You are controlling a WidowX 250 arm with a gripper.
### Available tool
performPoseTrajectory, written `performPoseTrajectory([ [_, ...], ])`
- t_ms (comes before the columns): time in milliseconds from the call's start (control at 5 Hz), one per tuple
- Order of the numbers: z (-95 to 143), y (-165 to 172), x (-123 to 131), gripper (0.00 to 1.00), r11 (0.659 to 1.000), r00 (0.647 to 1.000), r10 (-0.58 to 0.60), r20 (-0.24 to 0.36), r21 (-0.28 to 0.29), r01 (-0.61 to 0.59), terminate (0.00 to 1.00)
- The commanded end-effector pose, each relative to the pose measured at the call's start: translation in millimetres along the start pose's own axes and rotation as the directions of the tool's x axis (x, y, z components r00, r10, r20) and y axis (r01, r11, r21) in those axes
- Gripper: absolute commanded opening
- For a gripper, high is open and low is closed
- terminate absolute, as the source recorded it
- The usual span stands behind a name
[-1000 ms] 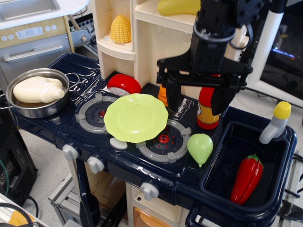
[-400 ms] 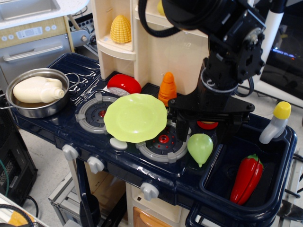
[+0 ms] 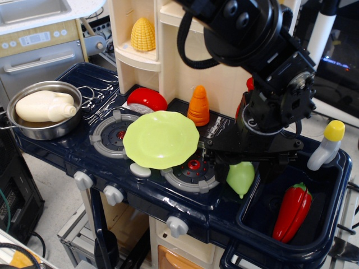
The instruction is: Put pear on plate
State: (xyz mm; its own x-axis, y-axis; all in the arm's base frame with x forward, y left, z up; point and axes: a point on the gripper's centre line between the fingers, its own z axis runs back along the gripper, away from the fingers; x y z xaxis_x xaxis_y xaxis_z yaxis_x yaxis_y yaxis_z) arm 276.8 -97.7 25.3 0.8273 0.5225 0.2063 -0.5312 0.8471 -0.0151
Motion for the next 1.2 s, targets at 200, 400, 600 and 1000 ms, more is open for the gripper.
performPoseTrajectory([
  [200, 36, 19, 11, 0.00, 0.998, 0.993, 0.061, -0.103, 0.039, -0.057, 0.00],
  [400, 64, 57, 27, 0.00, 0.990, 0.993, 0.012, -0.115, 0.142, 0.004, 0.00],
  [600, 55, 91, 55, 0.00, 0.983, 0.992, -0.107, -0.062, 0.145, 0.115, 0.00],
  [1000, 21, 102, 90, 0.00, 0.985, 0.986, -0.163, 0.038, 0.066, 0.160, 0.00],
])
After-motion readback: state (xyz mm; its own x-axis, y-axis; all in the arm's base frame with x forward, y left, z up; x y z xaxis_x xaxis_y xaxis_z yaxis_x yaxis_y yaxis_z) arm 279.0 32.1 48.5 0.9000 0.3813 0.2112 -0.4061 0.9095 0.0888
